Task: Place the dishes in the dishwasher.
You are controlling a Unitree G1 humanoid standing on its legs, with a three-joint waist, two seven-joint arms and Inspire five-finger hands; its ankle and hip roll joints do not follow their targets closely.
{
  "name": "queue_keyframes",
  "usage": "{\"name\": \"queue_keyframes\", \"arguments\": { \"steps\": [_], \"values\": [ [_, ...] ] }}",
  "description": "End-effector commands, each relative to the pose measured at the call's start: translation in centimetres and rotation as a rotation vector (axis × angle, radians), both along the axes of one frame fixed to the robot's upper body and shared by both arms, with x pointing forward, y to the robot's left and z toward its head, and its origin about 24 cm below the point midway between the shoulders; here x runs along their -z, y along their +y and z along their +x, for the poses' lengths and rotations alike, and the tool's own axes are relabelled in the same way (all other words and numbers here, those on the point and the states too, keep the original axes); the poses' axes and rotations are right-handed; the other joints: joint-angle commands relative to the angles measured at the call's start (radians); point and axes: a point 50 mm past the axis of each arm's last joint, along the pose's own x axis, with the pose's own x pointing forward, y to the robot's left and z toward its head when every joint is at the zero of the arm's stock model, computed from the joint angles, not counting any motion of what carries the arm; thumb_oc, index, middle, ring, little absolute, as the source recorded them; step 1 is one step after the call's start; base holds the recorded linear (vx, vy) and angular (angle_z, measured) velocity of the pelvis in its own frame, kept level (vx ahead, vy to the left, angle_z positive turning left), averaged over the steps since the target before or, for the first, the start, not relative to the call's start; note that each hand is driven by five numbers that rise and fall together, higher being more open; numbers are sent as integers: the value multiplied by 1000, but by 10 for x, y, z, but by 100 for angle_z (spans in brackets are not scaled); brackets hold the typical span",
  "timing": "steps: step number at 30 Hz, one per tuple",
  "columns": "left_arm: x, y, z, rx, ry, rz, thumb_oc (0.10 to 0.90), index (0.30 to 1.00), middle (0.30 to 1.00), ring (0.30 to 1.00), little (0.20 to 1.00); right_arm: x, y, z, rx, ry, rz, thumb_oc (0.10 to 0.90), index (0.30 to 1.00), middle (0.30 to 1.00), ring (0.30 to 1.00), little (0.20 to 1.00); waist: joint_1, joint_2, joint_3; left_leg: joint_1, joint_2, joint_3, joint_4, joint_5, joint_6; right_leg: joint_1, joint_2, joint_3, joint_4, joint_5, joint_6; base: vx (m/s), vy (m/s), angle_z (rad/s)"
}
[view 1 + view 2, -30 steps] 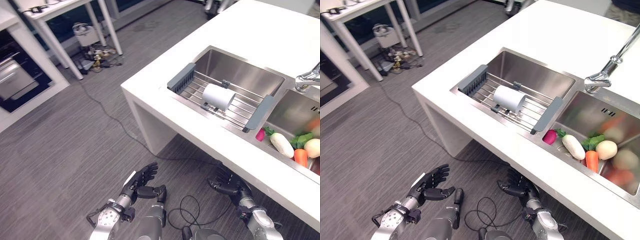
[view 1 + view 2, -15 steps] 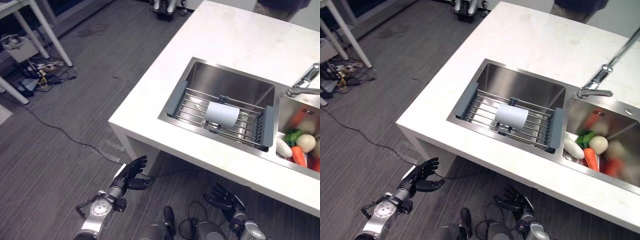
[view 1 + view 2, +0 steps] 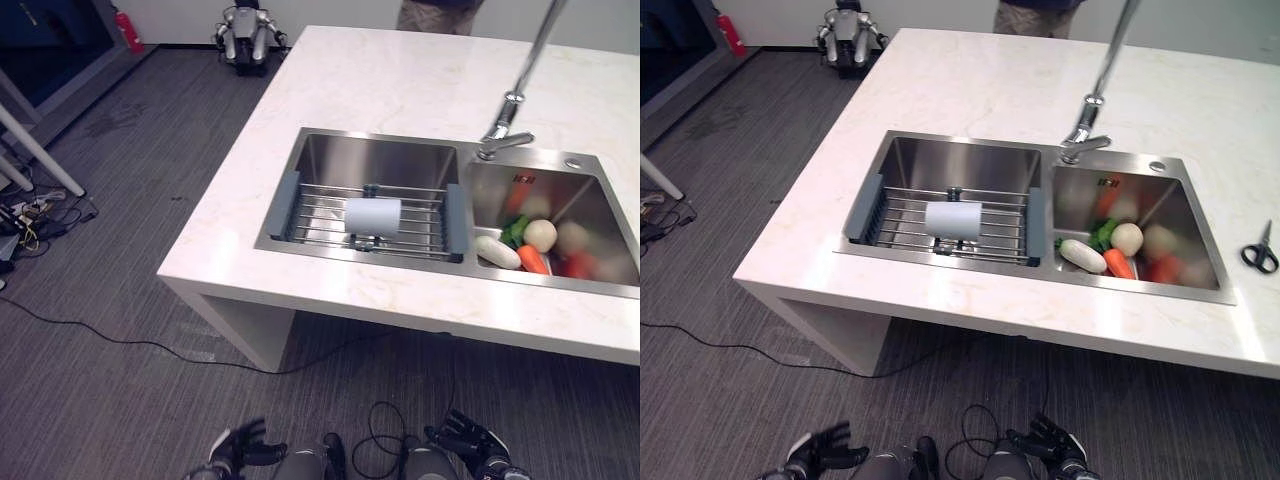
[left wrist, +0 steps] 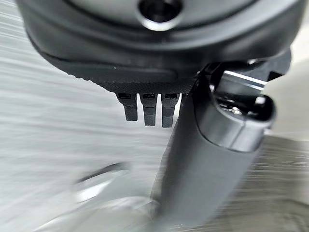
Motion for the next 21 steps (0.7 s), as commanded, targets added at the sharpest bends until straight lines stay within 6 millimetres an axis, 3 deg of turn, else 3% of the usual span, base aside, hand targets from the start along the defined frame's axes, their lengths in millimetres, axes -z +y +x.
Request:
{"name": "queue_keyframes", "arguments": {
  "steps": [1,2,4,6,9,13,14,16,17,18,20,21],
  "values": [
    [-4,-6,21,2,-35,-44,800,900,900,900,900,-22,-26,30,-54,-133,-96,800,900,900,900,900,-12,-18,21,135,28,-81,2,-11,-77,29,-13,48,-15,9,-4,73,-49,-20],
    [-3,-6,18,-29,-21,-61,800,900,900,900,900,-24,-30,32,-50,-135,-117,800,900,900,900,900,0,-22,31,112,9,-119,8,23,-85,26,-17,66,-15,14,-11,35,32,-21],
    [-1,-4,12,-75,0,-95,800,900,900,900,900,-27,-37,34,-11,-141,-136,800,900,900,900,900,6,5,40,65,15,-148,2,9,-90,19,0,71,-15,15,-8,0,126,-22],
    [4,-4,0,-117,62,-134,800,900,900,900,900,-30,-46,35,43,-144,-153,800,900,900,900,900,17,37,57,-20,40,-179,2,37,-113,35,14,55,-15,3,-6,61,218,-15],
    [11,0,-18,-257,127,-131,800,900,900,900,900,-27,-50,25,111,-135,-115,800,900,900,900,900,-1,58,33,-16,64,-149,2,-4,-105,36,-14,2,-15,-2,10,144,266,-16],
    [7,24,-29,-636,71,-97,800,900,900,900,900,-16,-42,5,109,-76,-102,800,900,900,900,900,-7,57,14,11,45,-146,2,-36,-81,38,-26,1,-15,-3,12,139,135,-3],
    [2,46,-38,-862,88,-3,800,900,900,900,900,-16,-48,-1,146,-71,-113,800,900,900,900,900,-9,61,14,23,37,-150,2,-49,-73,45,-29,10,-15,-9,16,91,56,-3],
    [-2,59,-48,-958,109,54,800,900,900,900,900,-17,-53,-3,170,-69,-121,800,900,900,900,900,-9,63,9,20,33,-156,2,-48,-70,39,-28,16,-15,-6,18,66,17,-2],
    [-12,84,-60,-1032,115,148,800,900,900,900,900,-18,-59,-6,200,-65,-131,800,900,900,900,900,-10,63,7,28,32,-158,2,-54,-68,44,-27,22,-15,-11,19,43,-4,-5],
    [-13,87,-60,-1040,113,158,800,900,900,900,900,-18,-59,-6,203,-66,-132,800,900,900,900,900,-10,64,5,24,32,-159,2,-51,-68,40,-26,22,-15,-7,19,81,-9,-2],
    [-44,138,-74,-1126,54,351,800,900,900,900,900,-22,-72,-11,277,-67,-143,800,900,900,900,900,-14,69,-1,32,33,-159,2,-56,-67,43,-25,31,-15,-10,20,83,-4,3],
    [-55,153,-75,-1130,17,411,800,900,900,900,900,-24,-76,-13,301,-69,-144,800,900,900,900,900,-14,71,-2,40,32,-159,2,-62,-66,49,-24,35,-15,-16,21,65,0,-1]
  ]
}}
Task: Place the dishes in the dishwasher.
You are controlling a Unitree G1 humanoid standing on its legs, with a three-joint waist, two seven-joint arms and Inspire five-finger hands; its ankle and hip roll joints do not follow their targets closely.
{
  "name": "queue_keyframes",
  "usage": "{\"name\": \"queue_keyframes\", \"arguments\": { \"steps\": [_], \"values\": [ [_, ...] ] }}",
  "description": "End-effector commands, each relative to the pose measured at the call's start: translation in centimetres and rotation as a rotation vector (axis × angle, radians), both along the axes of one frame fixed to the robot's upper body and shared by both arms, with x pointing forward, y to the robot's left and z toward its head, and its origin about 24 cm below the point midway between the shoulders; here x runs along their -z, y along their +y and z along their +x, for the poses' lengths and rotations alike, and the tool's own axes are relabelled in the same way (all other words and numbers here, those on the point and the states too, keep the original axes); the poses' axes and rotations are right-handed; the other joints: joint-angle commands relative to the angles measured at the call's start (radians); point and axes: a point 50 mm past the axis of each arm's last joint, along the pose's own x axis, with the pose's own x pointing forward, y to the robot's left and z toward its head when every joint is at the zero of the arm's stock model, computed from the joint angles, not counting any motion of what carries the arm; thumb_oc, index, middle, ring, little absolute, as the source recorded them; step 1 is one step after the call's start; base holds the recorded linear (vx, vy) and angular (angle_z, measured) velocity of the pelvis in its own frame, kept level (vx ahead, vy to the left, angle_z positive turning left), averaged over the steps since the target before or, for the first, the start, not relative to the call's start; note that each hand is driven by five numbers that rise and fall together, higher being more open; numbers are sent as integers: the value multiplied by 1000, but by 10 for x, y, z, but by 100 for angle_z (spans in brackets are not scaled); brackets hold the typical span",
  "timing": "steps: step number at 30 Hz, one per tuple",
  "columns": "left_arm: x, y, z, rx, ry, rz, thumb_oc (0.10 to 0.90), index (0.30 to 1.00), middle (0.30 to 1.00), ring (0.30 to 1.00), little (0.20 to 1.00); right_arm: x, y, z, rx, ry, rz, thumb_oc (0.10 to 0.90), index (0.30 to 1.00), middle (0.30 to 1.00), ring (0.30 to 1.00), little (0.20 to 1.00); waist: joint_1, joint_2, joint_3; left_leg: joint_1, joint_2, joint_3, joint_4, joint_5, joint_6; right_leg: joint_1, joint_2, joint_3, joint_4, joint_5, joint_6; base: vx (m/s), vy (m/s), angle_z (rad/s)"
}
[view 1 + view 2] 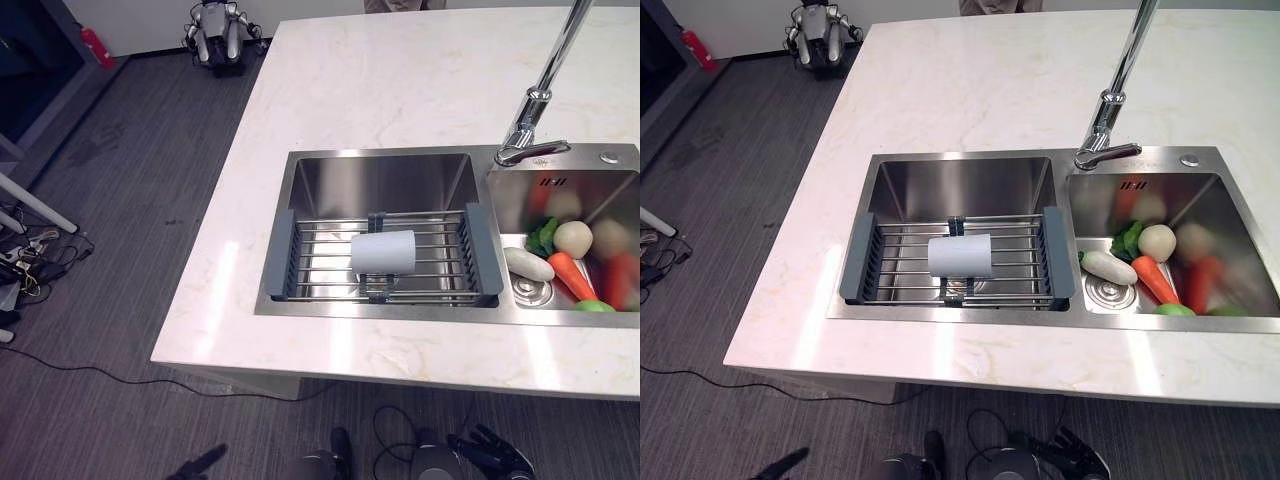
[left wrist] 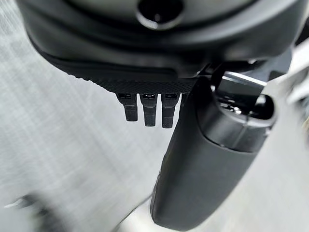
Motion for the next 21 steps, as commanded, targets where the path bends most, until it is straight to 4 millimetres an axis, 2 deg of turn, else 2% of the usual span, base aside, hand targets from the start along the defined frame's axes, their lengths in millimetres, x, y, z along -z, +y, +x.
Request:
{"name": "queue_keyframes", "arguments": {
  "steps": [1,2,3,4,5,7,8,9,10,11,14,15,17,18,19,21],
  "values": [
    [-45,68,-34,-74,123,330,800,900,900,900,900,-20,-42,2,169,-87,-89,800,900,900,900,900,4,11,-23,-33,37,-66,96,-136,-60,2,11,38,38,-36,53,40,1,-7],
    [-49,72,-33,-68,120,366,800,900,900,900,900,-20,-42,1,176,-87,-88,800,900,900,900,900,4,11,-24,-33,37,-66,96,-137,-60,2,12,39,38,-37,53,0,0,0],
    [-66,87,-27,-68,102,475,800,900,900,900,900,-21,-44,0,192,-86,-88,800,900,900,900,900,4,13,-22,-27,37,-67,96,-140,-59,6,12,42,38,-38,53,33,-6,-3],
    [-97,110,-15,-57,68,665,800,900,900,900,900,-20,-45,-3,206,-79,-92,800,900,900,900,900,6,18,-22,-20,37,-69,96,-146,-57,13,12,45,38,-44,54,14,-7,-3],
    [-105,115,-11,-59,54,704,800,900,900,900,900,-20,-45,-4,208,-78,-93,800,900,900,900,900,7,20,-24,-25,37,-69,96,-142,-57,9,13,45,38,-40,53,0,0,0],
    [-144,134,8,-36,-4,893,800,900,900,900,900,-18,-42,-8,221,-69,-90,800,900,900,900,900,13,23,-24,-18,39,-69,96,-149,-56,16,13,44,38,-45,56,-4,-19,-1],
    [-156,138,13,-26,-27,952,800,900,900,900,900,-17,-41,-8,226,-68,-88,800,900,900,900,900,14,24,-26,-23,39,-70,96,-145,-56,12,14,44,38,-41,55,-6,-109,0],
    [-218,145,50,60,-118,1249,800,900,900,900,900,-11,-32,-14,253,-58,-69,800,900,900,900,900,27,20,-30,-18,40,-74,96,-154,-56,21,14,35,38,-47,60,-36,-105,-1],
    [-225,144,55,74,-137,1292,800,900,900,900,900,-11,-31,-15,256,-58,-65,800,900,900,900,900,28,20,-32,-23,41,-74,96,-149,-56,16,14,34,38,-42,60,-27,-119,4],
    [-245,140,67,108,-185,1379,800,900,900,900,900,-9,-27,-16,262,-56,-57,800,900,900,900,900,32,17,-36,-23,42,-75,96,-151,-57,17,14,31,38,-43,61,-30,-69,4],
    [-307,117,104,244,-367,1643,800,900,900,900,900,-4,-18,-18,263,-47,-34,800,900,900,900,900,33,8,-46,-15,47,-70,96,-163,-59,25,17,26,38,-53,63,7,-80,6],
    [-329,98,118,340,-477,1783,800,900,900,900,900,-3,-14,-18,257,-44,-26,800,900,900,900,900,30,4,-50,-13,49,-67,96,-167,-59,26,19,26,38,-54,63,0,-66,4],
    [-361,60,140,488,-686,1917,800,900,900,900,900,-1,-9,-18,246,-39,-13,800,900,900,900,900,25,-3,-58,-11,53,-60,96,-170,-61,24,21,29,38,-54,64,-4,-68,-2],
    [-382,17,155,702,-994,1898,800,900,900,900,900,2,-4,-20,237,-29,-2,800,900,900,900,900,16,-10,-66,-1,57,-52,96,-183,-62,30,23,32,38,-61,68,-12,-58,-6],
    [-384,12,156,725,-1035,1885,800,900,900,900,900,2,-3,-20,239,-30,-1,800,900,900,900,900,17,-11,-67,-5,58,-51,96,-178,-62,26,24,33,38,-56,67,4,-49,-15],
    [-389,-21,167,907,-1213,1808,800,900,900,900,900,3,-1,-22,233,-22,7,800,900,900,900,900,7,-16,-73,1,60,-43,96,-183,-63,26,27,40,38,-56,71,-13,-29,-24]
  ]
}}
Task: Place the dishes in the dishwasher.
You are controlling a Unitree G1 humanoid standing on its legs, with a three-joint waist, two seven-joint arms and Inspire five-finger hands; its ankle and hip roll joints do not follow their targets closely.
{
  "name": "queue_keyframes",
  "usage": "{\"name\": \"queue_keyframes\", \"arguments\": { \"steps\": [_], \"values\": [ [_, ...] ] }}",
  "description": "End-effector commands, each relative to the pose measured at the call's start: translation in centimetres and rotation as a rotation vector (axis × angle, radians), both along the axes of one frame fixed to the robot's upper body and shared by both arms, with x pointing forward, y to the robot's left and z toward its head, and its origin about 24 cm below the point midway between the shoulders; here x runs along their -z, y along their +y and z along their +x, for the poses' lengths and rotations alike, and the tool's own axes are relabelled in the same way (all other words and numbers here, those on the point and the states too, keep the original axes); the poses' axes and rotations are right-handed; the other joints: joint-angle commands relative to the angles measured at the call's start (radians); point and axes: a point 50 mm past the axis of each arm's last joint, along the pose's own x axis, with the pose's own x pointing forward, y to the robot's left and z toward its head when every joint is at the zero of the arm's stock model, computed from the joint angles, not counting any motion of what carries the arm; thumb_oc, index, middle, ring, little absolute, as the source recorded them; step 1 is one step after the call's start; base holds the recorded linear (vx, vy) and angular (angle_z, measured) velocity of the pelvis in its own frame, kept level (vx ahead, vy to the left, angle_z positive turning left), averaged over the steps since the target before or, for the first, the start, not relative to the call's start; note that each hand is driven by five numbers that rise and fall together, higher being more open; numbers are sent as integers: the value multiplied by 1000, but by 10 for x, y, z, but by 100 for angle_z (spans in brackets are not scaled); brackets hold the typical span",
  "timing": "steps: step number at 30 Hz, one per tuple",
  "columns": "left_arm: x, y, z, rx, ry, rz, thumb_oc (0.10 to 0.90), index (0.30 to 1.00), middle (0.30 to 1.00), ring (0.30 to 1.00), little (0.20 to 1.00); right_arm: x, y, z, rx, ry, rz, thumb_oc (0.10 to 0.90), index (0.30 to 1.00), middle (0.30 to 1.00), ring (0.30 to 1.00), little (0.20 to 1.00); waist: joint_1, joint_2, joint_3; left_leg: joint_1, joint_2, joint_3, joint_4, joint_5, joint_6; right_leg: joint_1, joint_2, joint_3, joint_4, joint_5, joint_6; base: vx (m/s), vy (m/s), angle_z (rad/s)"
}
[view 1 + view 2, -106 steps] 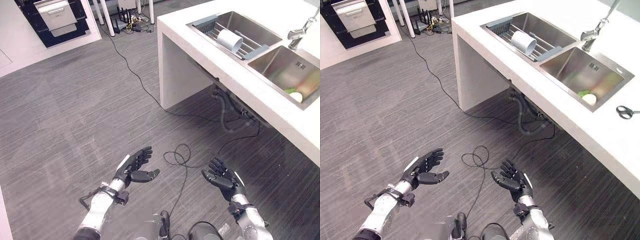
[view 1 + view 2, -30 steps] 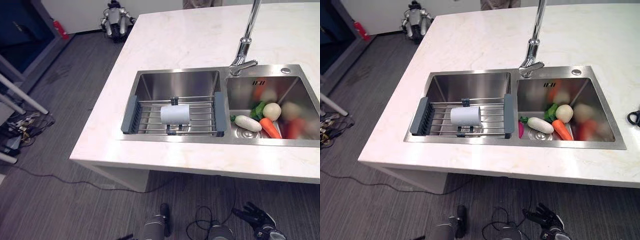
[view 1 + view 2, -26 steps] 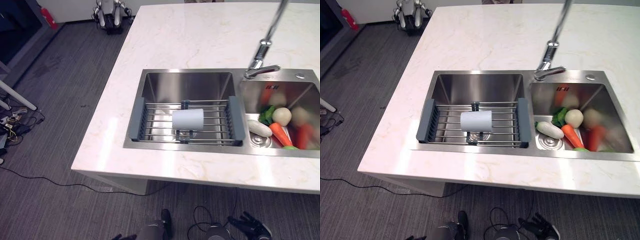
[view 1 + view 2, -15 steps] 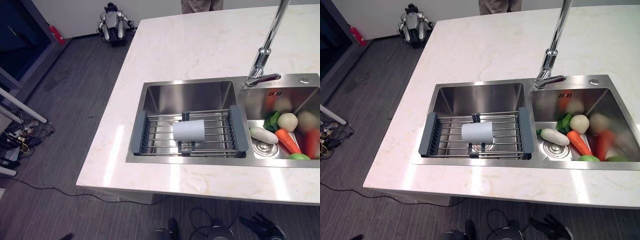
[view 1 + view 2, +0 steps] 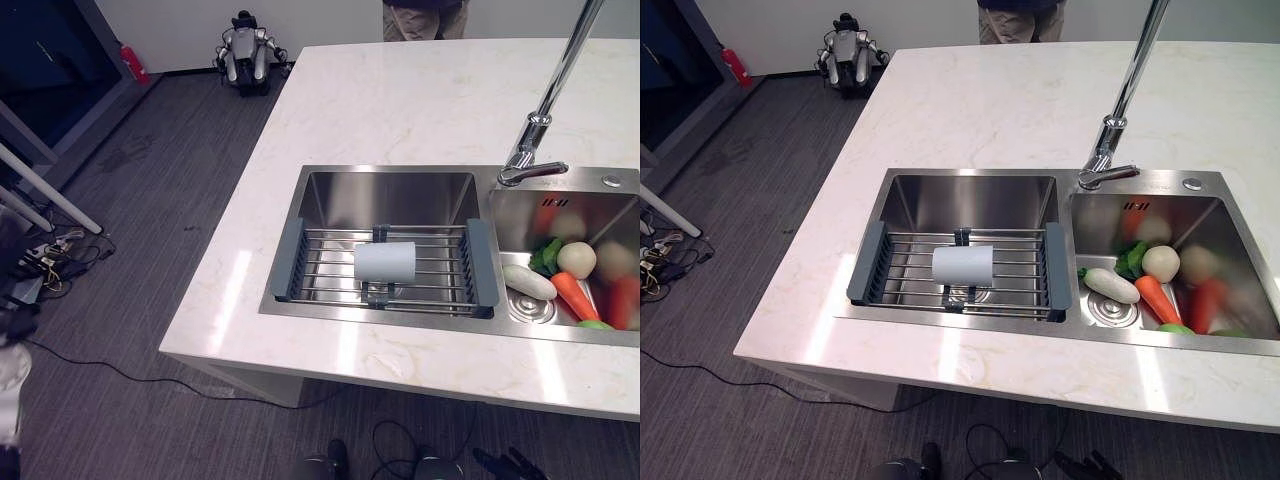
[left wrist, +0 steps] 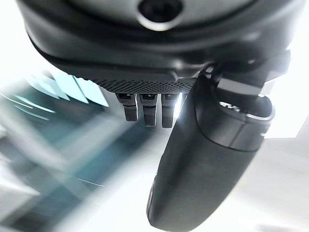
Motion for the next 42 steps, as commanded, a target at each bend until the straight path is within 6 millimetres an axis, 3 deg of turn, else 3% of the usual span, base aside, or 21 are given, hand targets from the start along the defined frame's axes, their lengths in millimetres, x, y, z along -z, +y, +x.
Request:
{"name": "queue_keyframes", "arguments": {
  "steps": [1,2,9,12,16,20,23,31,42],
  "values": [
    [-33,-35,8,302,-22,132,800,900,900,900,900,-5,-11,5,20,-32,-30,800,900,900,900,900,-43,14,-31,10,35,-46,60,-164,-40,40,2,20,6,-38,84,-16,-37,-32],
    [-35,-52,13,368,-7,177,800,900,900,900,900,-4,-10,4,12,-25,-26,800,900,900,900,900,-51,13,-36,11,38,-39,60,-166,-39,36,4,27,6,-34,86,-17,-32,-31],
    [-37,-92,43,565,165,206,800,900,900,900,900,-2,-13,-6,-4,20,-15,800,900,900,900,900,-99,9,-50,25,54,2,60,-170,-43,25,10,60,6,-19,100,-9,-22,-33],
    [-34,-122,62,723,357,270,800,900,900,900,900,-3,-18,-10,3,40,-13,800,900,900,900,900,-128,12,-54,31,63,27,60,-170,-45,15,12,81,6,-7,107,-17,-8,-10],
    [-27,-134,79,718,507,311,800,900,900,900,900,-4,-21,-13,-8,59,-17,800,900,900,900,900,-156,17,-59,39,69,50,60,-170,-46,7,14,101,6,1,111,-9,-2,-17],
    [-18,-132,93,676,651,332,800,900,900,900,900,-5,-25,-16,-9,76,-27,800,900,900,900,900,-176,25,-62,46,72,72,60,-169,-47,1,17,120,6,8,115,-7,10,-26],
    [-9,-123,105,652,880,342,800,900,900,900,900,-8,-34,-22,14,82,-42,800,900,900,900,900,-200,48,-56,54,72,97,60,-169,-49,-12,14,146,6,18,123,-34,36,-20],
    [-2,-118,108,624,941,341,800,900,900,900,900,-11,-38,-17,10,57,-56,800,900,900,900,900,-210,66,-52,51,66,101,60,-170,-48,-23,11,164,6,23,128,-3,26,-5],
    [5,-107,107,569,969,343,800,900,900,900,900,-13,-41,-16,7,63,-68,800,900,900,900,900,-205,71,-48,49,62,103,60,-171,-44,-28,1,158,6,24,130,1,2,0]
  ]
}}
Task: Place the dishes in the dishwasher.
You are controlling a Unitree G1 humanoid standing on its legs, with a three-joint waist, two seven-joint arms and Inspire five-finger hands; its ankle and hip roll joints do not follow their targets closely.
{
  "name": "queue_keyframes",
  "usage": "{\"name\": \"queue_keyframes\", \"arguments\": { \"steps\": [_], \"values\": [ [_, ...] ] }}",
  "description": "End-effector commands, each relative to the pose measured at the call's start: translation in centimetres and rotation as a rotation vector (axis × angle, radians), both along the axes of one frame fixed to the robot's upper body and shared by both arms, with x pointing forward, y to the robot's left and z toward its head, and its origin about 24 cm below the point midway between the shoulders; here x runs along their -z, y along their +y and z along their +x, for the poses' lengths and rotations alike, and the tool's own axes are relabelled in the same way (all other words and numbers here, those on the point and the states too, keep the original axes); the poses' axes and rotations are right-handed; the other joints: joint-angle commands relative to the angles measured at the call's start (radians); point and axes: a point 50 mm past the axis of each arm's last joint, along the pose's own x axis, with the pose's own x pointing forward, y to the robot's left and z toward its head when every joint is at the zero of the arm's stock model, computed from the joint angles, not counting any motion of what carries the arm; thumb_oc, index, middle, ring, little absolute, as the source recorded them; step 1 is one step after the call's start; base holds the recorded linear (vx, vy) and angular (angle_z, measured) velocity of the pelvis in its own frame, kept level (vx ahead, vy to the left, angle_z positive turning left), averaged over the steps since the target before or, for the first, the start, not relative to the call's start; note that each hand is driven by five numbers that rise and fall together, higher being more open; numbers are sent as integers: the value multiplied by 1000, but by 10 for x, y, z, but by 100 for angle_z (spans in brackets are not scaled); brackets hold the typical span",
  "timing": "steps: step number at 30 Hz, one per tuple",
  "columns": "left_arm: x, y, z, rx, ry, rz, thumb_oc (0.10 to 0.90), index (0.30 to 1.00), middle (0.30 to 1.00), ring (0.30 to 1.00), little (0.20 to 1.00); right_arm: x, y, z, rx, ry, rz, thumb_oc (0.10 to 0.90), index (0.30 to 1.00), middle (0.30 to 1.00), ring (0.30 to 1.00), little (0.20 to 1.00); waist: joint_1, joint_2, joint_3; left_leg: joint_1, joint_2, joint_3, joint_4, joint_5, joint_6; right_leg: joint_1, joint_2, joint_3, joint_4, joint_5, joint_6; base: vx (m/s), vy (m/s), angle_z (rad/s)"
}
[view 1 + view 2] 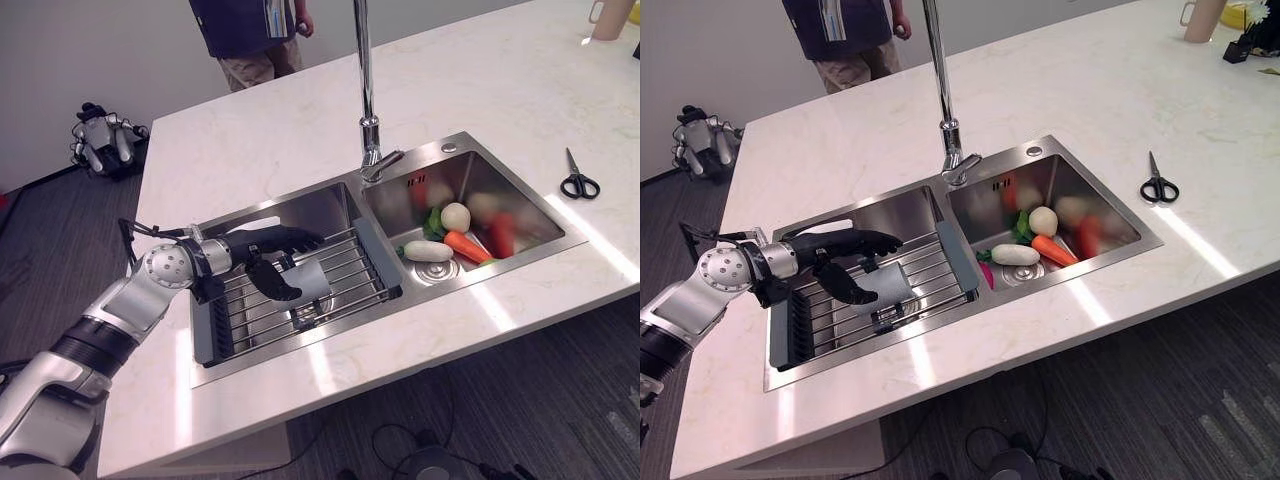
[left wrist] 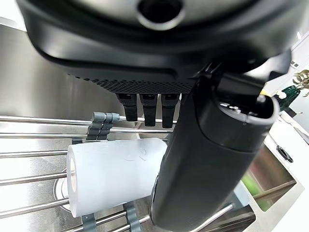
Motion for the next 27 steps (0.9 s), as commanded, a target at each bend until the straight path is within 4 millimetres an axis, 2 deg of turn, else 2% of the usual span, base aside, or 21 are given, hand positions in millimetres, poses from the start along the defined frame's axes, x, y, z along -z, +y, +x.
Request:
{"name": "queue_keyframes", "arguments": {
  "steps": [1,27],
  "values": [
    [-65,12,4,-39,-252,-56,800,900,900,900,900,-9,-17,1,-3,-30,-56,800,900,900,900,900,2,-5,-26,-40,51,-57,147,-160,-44,-28,-28,3,121,-76,102,0,0,0],
    [-48,23,-3,-75,-242,18,800,900,900,900,900,-12,-17,7,-22,-52,-69,800,900,900,900,900,16,-7,-5,-48,43,-88,147,-157,-40,-23,-27,-1,121,-83,94,15,3,0]
  ]
}}
